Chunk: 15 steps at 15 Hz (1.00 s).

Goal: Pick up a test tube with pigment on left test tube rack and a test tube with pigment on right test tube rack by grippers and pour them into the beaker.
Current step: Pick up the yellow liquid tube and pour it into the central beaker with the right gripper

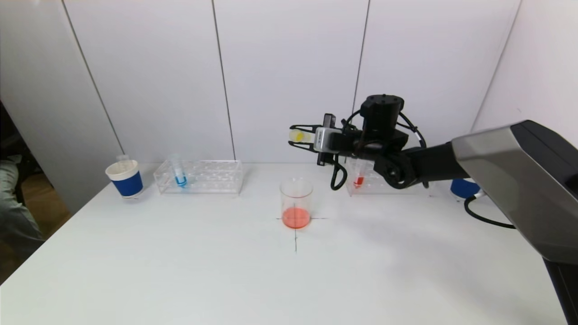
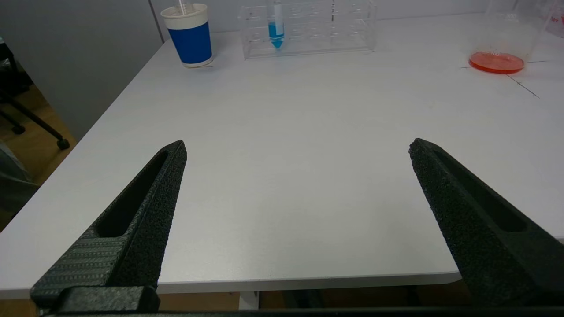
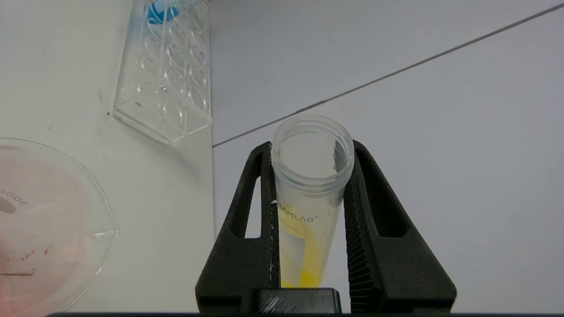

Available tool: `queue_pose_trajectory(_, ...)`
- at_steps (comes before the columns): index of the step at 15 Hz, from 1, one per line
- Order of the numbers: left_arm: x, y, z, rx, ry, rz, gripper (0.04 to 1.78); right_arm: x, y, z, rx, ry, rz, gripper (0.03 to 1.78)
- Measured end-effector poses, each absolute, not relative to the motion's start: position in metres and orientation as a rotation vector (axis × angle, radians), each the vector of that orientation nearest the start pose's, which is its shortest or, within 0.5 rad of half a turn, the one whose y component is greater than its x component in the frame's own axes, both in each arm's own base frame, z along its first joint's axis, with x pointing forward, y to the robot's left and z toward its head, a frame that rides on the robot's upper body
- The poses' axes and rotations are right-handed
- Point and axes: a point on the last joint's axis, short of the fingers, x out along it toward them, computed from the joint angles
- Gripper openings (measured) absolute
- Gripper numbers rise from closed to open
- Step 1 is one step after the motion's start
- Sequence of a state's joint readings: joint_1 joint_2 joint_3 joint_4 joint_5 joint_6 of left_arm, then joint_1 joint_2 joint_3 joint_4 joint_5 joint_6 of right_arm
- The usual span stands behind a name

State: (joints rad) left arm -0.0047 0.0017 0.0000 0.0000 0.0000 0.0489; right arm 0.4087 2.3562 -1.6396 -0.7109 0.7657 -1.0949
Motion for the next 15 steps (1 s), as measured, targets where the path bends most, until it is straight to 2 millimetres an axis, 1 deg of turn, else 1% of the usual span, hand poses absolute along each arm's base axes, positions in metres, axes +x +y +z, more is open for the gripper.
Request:
queue_pose_trajectory(5, -0.023, 0.0, 0.076, 0.049, 0.002, -0.005, 1.76, 0.442, 0.211, 0.13, -1.015, -0.726, 1.049, 0.48)
queue_pose_trajectory(9, -0.023, 0.0, 0.076, 0.049, 0.002, -0.005, 1.76, 0.444, 0.212, 0.117, -1.067, -0.762, 1.03, 0.48)
queue_pose_trajectory(15, -0.023, 0.0, 0.075, 0.049, 0.002, -0.005, 1.76, 0.447, 0.206, 0.101, -1.108, -0.779, 1.006, 0.48)
